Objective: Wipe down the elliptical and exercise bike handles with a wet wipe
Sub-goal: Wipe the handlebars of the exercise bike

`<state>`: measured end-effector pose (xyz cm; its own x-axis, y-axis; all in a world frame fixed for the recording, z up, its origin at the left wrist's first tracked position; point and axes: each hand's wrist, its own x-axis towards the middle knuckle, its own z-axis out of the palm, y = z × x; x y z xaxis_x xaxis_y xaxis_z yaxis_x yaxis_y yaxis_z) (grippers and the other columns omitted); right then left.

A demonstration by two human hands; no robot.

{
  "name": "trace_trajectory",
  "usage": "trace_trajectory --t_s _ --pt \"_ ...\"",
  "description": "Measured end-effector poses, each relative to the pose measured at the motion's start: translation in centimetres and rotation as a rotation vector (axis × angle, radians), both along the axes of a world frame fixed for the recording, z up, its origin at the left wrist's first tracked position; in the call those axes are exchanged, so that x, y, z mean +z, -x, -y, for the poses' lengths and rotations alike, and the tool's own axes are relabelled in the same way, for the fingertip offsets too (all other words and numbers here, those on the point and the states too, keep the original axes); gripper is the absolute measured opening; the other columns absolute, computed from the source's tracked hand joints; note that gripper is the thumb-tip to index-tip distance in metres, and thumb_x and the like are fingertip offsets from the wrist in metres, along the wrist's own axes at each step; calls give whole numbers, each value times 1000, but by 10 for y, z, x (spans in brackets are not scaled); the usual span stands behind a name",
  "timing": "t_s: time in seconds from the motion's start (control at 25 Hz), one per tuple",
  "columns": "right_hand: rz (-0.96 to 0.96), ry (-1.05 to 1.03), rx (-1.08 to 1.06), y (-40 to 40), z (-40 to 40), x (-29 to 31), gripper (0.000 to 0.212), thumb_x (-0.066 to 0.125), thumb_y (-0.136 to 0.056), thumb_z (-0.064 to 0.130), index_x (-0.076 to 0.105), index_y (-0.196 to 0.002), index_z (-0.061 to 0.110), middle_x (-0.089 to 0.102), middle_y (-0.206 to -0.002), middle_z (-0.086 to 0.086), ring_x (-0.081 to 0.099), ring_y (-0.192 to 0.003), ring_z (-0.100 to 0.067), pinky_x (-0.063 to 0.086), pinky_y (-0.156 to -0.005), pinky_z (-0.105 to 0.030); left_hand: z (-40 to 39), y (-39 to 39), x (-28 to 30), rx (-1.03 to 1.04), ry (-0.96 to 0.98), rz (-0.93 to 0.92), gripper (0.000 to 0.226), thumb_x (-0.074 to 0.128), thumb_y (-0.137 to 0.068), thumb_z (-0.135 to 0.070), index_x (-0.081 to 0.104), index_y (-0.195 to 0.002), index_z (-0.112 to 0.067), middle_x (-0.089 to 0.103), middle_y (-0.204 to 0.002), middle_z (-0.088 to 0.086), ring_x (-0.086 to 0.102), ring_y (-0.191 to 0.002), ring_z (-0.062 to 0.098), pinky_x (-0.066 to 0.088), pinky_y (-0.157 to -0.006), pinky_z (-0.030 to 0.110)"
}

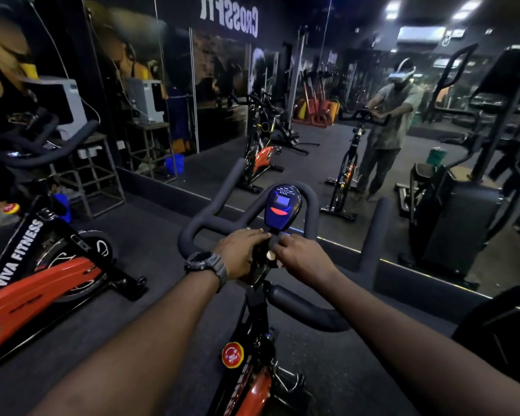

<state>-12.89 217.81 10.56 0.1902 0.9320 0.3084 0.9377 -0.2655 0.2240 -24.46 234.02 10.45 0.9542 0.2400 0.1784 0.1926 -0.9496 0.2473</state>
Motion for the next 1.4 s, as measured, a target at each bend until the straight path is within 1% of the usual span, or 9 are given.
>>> trace_trajectory --t_s 0.24,0.4,0.52,0.68,0.84,1.04,1.16,1.28,1.4 --pt "-148 86 -90 37 -35 8 26 55 -91 15 67 -113 9 65 -114 -14 61 -107 -33 44 -84 -38 -26 1 -10 -81 5 23 82 71 -77 -10 37 -150 -29 41 -153 -7 37 -142 12 34 -115 35" --pt "-224 63 -203 42 -47 2 27 56 -91 13 64 -115 4 66 -109 -21 64 -101 -39 50 -81 -42 -27 4 -11 -128 -5 17 81 63 -80 1 34 -152 -23 34 -157 -6 29 -146 13 27 -119 33" --pt "-421 134 -124 48 -49 4 21 68 -86 22 74 -105 16 73 -103 -11 67 -99 -31 50 -81 -35 -33 4 -12 -170 -51 -3 84 63 -81 2 30 -153 -25 29 -160 -8 26 -147 12 25 -119 31" --pt "-349 116 -186 37 -47 8 19 63 -87 18 72 -102 12 71 -101 -14 66 -99 -34 50 -77 -35 -32 6 -13 -139 -85 -28 97 54 -75 15 21 -155 -31 20 -162 -13 19 -149 8 30 -118 33" --pt "-432 161 -91 44 -46 0 18 67 -85 25 74 -101 19 73 -98 -8 68 -95 -29 52 -78 -35 -35 4 -15 -145 -70 30 88 58 -80 8 29 -153 -31 27 -160 -10 25 -147 10 34 -116 37" --pt "-296 169 -178 43 -54 -1 23 63 -89 22 69 -108 11 68 -105 -18 65 -99 -37 51 -78 -41 -36 3 -18 -73 -96 -21 90 52 -83 6 22 -152 -44 22 -162 3 19 -149 25 37 -113 44" --pt "-202 191 -99 40 -52 10 20 63 -86 20 69 -103 11 66 -105 -13 65 -97 -34 49 -72 -38 -41 5 -15 -32 -37 6 76 50 -87 2 28 -154 -26 23 -162 -1 22 -149 20 32 -116 36" --pt "0 72 -83 31 -58 15 19 57 -90 14 64 -104 3 59 -102 -15 61 -95 -35 42 -59 -39 -42 5 -12 14 6 52 64 53 -87 -5 38 -148 -19 28 -159 -6 41 -138 22 40 -108 38" --pt "-26 10 -124 32 -81 19 18 55 -89 5 63 -105 2 58 -102 -15 60 -95 -36 50 -61 -43 -44 6 -11 28 58 101 54 60 -87 -14 47 -139 -16 37 -152 -3 49 -130 25 43 -103 35"
